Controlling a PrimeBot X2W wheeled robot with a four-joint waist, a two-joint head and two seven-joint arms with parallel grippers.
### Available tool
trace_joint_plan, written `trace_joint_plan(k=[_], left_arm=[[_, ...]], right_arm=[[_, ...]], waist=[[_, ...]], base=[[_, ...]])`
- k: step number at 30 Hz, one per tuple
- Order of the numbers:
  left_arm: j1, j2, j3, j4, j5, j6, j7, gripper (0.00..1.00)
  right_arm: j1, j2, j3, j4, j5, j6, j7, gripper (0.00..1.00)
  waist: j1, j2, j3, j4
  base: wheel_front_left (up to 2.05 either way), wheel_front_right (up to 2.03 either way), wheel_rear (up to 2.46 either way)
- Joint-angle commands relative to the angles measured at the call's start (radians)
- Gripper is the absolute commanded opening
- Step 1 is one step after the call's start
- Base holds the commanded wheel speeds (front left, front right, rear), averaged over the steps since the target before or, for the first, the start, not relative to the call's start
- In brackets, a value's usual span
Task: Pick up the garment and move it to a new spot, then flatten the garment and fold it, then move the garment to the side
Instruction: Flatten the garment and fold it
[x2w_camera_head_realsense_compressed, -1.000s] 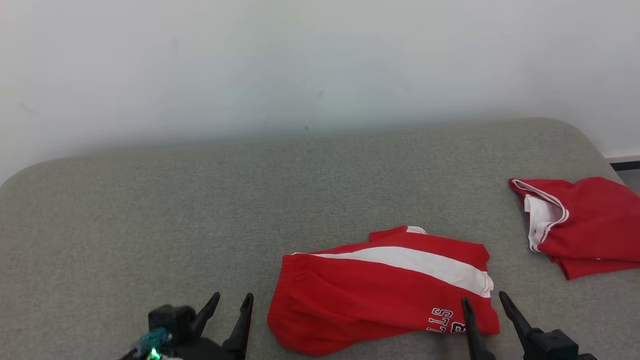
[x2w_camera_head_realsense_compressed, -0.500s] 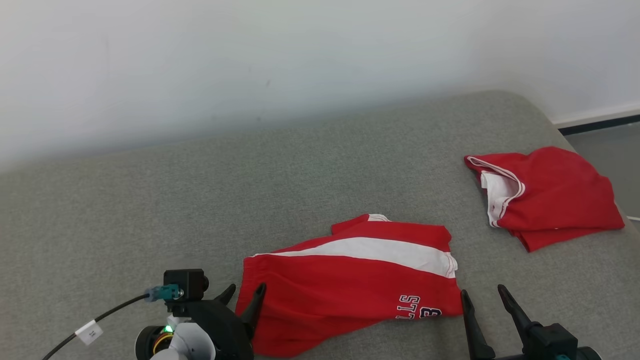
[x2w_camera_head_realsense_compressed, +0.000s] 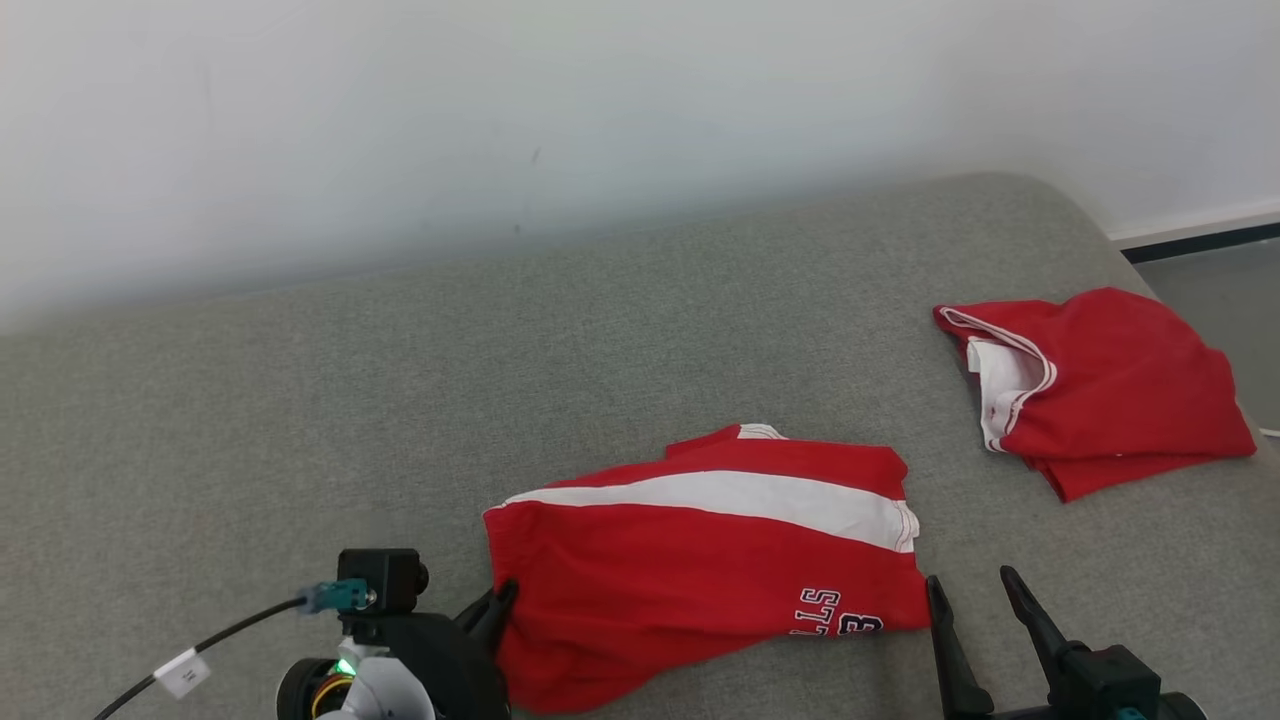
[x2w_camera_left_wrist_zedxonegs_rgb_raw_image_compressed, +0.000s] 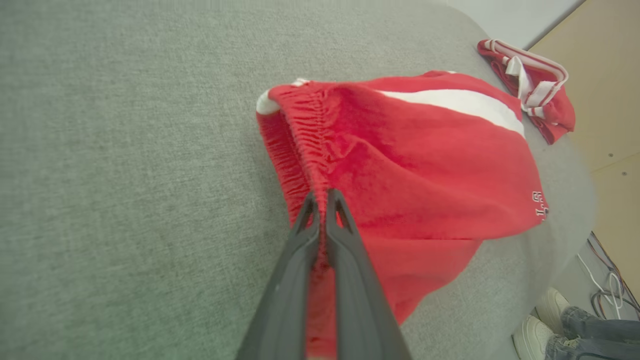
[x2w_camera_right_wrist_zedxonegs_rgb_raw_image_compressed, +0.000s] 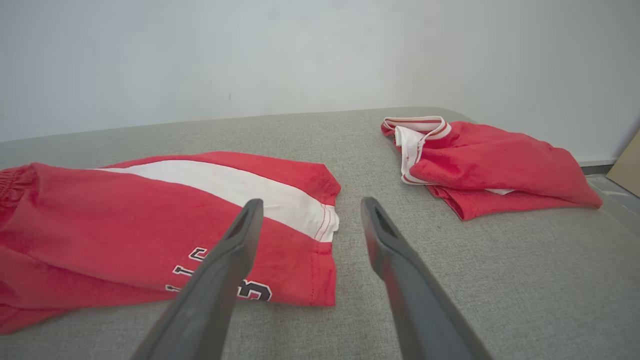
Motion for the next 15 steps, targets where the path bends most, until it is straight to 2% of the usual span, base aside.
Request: trace_joint_plan(k=[1, 8, 15], left_arm=[[0.026, 0.009, -0.003, -0.025, -0.009, -0.007, -0.017, 0.0], [0.131, 0.05, -0.026, -0.17, -0.04, -0.005, -0.069, 0.0], [0.256, 0.09, -0.093, -0.258, -0.076, -0.006, -0.019, 0.0]], right_arm=[[-0.004, 0.002, -0.004, 0.001, 0.004, -0.003, -0.006, 1.0], [0.006, 0.003, -0.012, -0.003, -0.001, -0.003, -0.005, 1.0], [0.004, 0.004, -0.015, -0.001, 0.007, -0.003, -0.006, 1.0]], waist=[[-0.0001, -0.0001, -0.003, 0.008], [-0.0001, -0.0001, -0.005, 0.028], [-0.0001, -0.0001, -0.003, 0.049]], base=[[0.0, 0.0, 0.0], [0.0, 0.0, 0.0], [0.0, 0.0, 0.0]])
